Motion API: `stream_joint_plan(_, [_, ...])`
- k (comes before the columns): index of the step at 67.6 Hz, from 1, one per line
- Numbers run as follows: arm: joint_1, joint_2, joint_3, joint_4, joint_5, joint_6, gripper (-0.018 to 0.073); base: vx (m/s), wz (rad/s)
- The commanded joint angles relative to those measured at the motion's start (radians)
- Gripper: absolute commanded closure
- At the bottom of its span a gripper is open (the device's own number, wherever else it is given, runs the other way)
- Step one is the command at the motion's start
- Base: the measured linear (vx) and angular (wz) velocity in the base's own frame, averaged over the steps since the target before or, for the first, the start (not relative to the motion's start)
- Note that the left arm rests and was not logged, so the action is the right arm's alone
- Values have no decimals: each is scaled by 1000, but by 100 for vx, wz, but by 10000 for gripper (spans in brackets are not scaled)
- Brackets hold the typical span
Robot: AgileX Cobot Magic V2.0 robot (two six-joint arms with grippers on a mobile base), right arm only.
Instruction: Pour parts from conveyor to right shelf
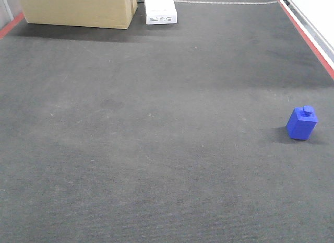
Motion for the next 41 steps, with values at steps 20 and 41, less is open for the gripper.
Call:
stream_joint_plan(20, [-4,-14,0,-2,-78,-8,568,0,0])
stream_joint_plan(41, [-4,-14,0,-2,-78,-8,568,0,0])
